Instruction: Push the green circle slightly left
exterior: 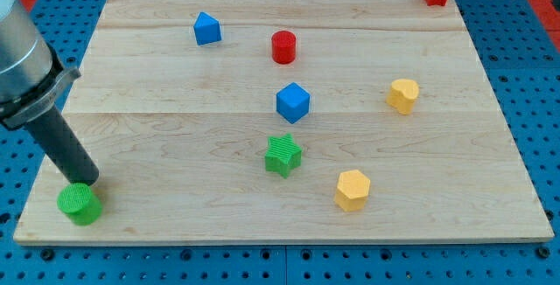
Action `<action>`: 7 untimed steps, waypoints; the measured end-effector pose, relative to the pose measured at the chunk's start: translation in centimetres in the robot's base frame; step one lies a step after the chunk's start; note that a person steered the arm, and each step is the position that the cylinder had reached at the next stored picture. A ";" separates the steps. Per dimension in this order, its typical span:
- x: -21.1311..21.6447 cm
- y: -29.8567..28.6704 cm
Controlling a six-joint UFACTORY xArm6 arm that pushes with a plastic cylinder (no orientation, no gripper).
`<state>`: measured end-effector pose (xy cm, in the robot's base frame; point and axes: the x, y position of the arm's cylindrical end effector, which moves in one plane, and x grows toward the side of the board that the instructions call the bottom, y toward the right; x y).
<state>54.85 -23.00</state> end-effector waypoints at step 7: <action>3.9 1.6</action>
<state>58.79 -21.36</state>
